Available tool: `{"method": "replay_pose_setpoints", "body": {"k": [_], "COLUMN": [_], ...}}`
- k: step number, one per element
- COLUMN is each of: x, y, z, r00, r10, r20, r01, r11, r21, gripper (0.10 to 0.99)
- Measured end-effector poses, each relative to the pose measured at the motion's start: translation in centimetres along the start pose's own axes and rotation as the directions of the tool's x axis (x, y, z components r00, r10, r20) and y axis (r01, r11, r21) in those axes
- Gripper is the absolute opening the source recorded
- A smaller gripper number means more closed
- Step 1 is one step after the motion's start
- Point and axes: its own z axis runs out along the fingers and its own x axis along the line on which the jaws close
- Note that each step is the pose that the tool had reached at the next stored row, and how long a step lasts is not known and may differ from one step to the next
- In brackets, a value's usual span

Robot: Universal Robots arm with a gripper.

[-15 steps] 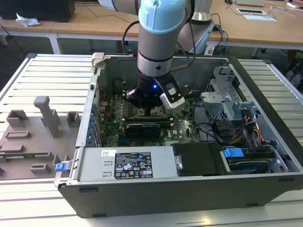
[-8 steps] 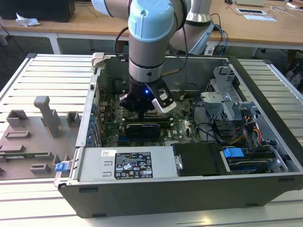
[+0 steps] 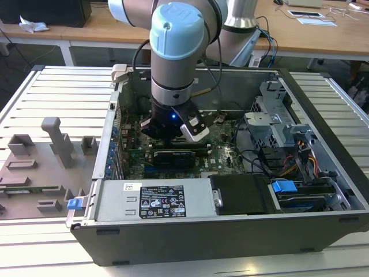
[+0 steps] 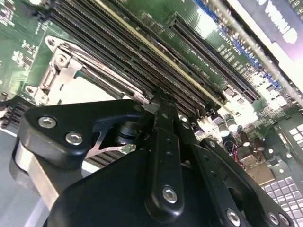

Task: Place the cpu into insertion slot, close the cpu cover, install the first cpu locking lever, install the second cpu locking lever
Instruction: 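Install the second cpu locking lever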

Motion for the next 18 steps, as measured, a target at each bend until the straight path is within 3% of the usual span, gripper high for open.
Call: {"method": "replay_pose_setpoints", "body": {"k": [3,6,12,15,18], "x": [-0.13,-0.17,-0.11,-0.11,-0.11], "y": [0.79,1.06,0.73,0.76,0.94], "z": [0.42,0.61,0.54,0.27,-0.64], "r00": [1.0,0.9999,0.9999,0.9999,0.9999], "r10": [-0.009,-0.013,-0.016,-0.016,-0.016], "r20": [-0.0004,-0.0015,0.0012,0.0014,0.0011], "r01": [0.009,0.013,0.016,0.016,0.016], "r11": [1.0,0.9999,0.9999,0.9999,0.9998], "r21": [-0.004,-0.004,-0.006,-0.006,-0.006], "gripper": [0.106,0.106,0.106,0.106,0.106]}}
